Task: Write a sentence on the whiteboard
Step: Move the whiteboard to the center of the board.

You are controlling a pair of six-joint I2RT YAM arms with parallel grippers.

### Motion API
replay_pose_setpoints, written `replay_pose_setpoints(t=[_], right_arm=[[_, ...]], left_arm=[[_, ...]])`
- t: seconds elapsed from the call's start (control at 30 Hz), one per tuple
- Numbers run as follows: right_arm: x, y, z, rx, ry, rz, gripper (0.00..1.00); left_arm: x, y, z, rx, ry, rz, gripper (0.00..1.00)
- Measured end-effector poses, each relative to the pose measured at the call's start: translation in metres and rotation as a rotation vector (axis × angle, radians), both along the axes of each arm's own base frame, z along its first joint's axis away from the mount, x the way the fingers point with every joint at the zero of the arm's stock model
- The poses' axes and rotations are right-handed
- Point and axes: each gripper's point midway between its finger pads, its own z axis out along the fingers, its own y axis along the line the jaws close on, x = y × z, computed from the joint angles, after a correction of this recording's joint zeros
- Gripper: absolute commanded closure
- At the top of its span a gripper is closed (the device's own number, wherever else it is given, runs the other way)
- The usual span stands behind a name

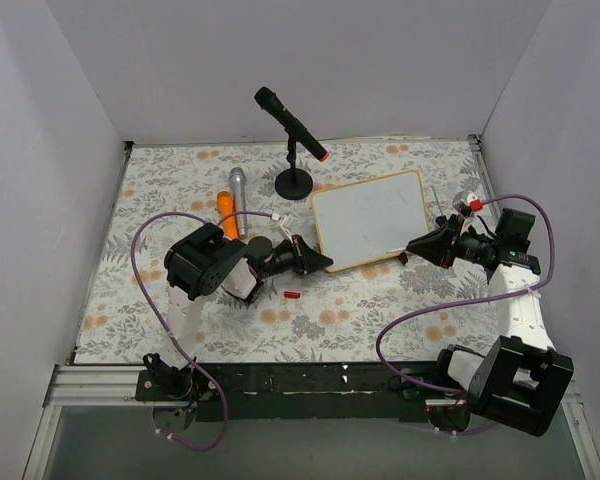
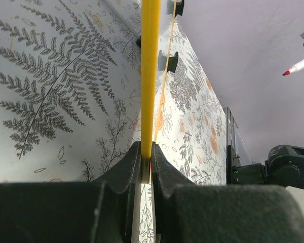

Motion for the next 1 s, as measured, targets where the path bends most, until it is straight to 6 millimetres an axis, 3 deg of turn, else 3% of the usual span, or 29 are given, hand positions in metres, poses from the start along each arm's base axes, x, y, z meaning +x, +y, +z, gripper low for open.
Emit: replay_pose_setpoints(t=[0.4, 0.83, 1.0], right_arm=[[0.000, 0.000, 0.000, 0.001, -0.001, 0.001, 0.99], [0.000, 0.001, 0.000, 0.007, 0.001, 0.007, 0.99], [-0.001, 0.001, 0.000, 0.011, 0.000, 0.011, 0.99]], left_arm=[[0.010, -0.011, 0.020, -0.024, -0.060, -0.029, 1.00], [0.043, -0.037, 0.041, -0.080, -0.101, 0.015, 1.00], [0.046, -0.039, 0.039, -0.084, -0.080, 0.030, 1.00]])
